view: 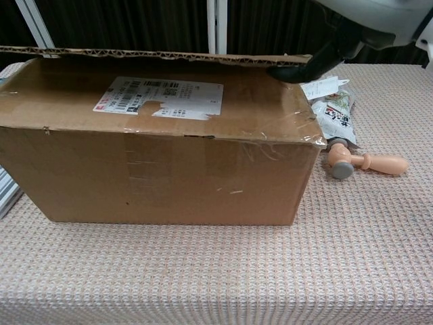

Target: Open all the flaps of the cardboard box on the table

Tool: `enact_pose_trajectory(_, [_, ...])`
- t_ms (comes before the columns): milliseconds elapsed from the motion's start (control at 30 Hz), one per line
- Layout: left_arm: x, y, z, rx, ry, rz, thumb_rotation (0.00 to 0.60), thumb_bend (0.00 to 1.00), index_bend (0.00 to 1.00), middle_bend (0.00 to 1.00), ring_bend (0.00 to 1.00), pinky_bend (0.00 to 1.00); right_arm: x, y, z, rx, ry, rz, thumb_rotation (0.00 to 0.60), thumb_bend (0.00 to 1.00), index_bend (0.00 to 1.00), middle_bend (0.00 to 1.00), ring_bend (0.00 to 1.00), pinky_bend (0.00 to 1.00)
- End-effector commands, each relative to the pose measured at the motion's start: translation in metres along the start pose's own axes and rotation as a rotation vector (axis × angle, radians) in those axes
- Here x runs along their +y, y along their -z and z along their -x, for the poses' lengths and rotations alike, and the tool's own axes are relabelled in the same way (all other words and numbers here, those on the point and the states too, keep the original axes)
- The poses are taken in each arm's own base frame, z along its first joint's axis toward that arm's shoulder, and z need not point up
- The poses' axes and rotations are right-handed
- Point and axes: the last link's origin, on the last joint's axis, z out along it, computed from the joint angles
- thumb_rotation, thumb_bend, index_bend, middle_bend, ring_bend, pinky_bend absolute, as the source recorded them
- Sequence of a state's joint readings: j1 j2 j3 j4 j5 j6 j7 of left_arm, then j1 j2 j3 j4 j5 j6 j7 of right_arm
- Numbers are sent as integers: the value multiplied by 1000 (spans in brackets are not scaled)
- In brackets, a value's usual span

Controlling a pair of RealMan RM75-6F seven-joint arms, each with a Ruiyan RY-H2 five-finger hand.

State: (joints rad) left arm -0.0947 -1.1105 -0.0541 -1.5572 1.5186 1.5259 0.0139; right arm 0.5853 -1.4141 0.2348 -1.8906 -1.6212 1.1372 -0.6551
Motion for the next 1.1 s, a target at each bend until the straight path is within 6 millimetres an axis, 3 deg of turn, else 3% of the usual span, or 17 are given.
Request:
enact_pose_trajectory(33, [1,-1,0,5,6,7,516,12,118,156,166,255,4,-8,-6,26,12,14,600,203,0,0,0,0])
enact_pose_trajectory(200, [2,-2,-2,13,4,14,519,12,110,156,165,254,13,-30,-18,117,149,52,600,202,0,0,0,0])
enact_pose_trajectory(400, [0,-2,-5,10,7,18,513,11,109,155,165,255,22,-60,-24,155,190,103,600,202,0,0,0,0])
enact_pose_trajectory(800, [-4,3,-13,21,-11,8,518,12,107,153,166,255,49,-120,-16,199,284,216,600,200,0,0,0,0])
enact_pose_trajectory(933, [-3,2,-14,18,-4,21,520,14,107,154,166,255,51,-124,-14,202,252,228,600,201,0,0,0,0])
enact_pose_trajectory(1100, [0,-1,-17,2,48,51,502,57,108,154,166,255,58,-110,-22,230,178,234,600,232,0,0,0,0])
